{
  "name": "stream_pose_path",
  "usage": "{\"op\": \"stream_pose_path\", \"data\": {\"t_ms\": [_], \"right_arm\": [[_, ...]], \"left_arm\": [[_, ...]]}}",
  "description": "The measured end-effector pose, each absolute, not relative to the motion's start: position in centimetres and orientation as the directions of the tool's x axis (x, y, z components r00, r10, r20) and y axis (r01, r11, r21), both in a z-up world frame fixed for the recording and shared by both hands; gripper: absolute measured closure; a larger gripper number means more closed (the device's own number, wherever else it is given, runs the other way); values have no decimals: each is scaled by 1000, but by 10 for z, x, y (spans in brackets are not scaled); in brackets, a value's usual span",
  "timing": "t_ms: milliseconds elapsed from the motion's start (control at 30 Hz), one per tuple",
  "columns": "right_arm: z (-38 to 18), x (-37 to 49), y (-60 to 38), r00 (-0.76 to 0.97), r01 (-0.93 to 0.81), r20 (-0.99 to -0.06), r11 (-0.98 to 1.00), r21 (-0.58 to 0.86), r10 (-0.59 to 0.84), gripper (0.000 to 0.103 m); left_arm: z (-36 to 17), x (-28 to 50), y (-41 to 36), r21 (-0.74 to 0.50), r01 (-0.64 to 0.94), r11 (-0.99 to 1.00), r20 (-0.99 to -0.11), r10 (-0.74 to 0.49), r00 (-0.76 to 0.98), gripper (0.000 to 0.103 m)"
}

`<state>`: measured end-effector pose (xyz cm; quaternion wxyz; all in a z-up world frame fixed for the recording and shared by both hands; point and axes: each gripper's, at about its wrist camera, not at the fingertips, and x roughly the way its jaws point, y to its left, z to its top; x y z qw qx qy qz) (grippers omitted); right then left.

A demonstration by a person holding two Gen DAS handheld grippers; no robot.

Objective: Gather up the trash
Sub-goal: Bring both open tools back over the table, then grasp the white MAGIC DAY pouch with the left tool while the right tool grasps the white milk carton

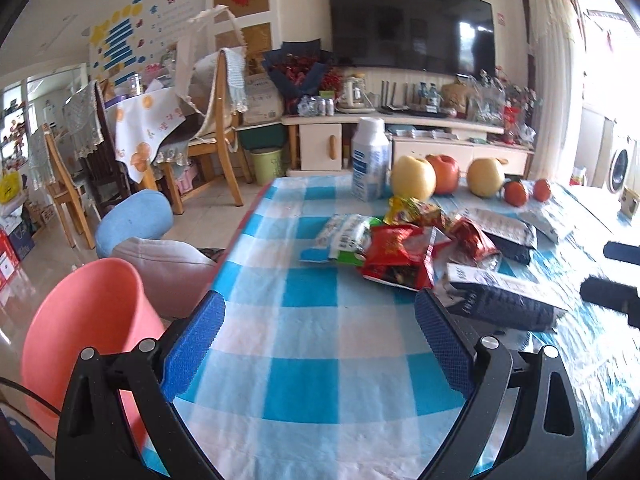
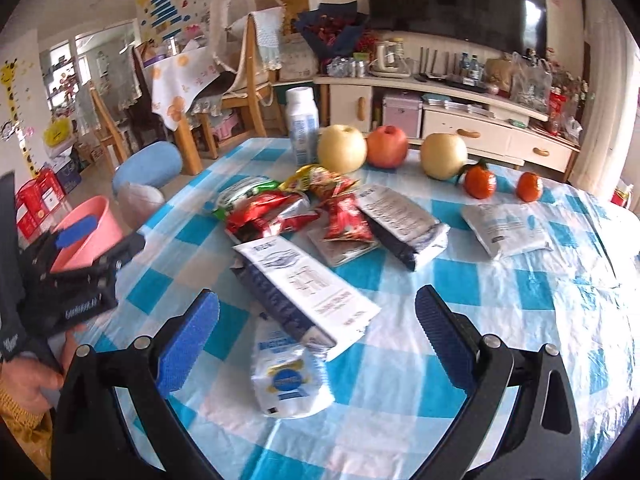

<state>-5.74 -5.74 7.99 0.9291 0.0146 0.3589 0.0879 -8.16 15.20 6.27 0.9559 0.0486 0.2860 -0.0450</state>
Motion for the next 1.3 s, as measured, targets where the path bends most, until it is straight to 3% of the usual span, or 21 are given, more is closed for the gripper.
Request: {"op": "stream_pose_path", "data": {"t_ms": [267, 633, 933, 1300], "right_arm": [[86, -49, -112, 758, -65, -632, 983, 173, 161, 4], [82, -34, -159, 729, -38, -648, 958, 283, 220, 4], [70, -10, -171, 679, -43, -704, 969, 245, 208, 4], [42, 35, -205, 652, 31, -731, 956, 292, 202, 4]], "left_arm": [[53, -99, 113, 68, 236, 969, -575, -156, 804, 8], [29, -118, 47, -20, 412, 911, -680, -314, 662, 8], [4, -106, 14, -75, 321, 944, -774, -258, 578, 8], [0, -93, 6, -25, 227, 974, -813, -152, 563, 14]]}}
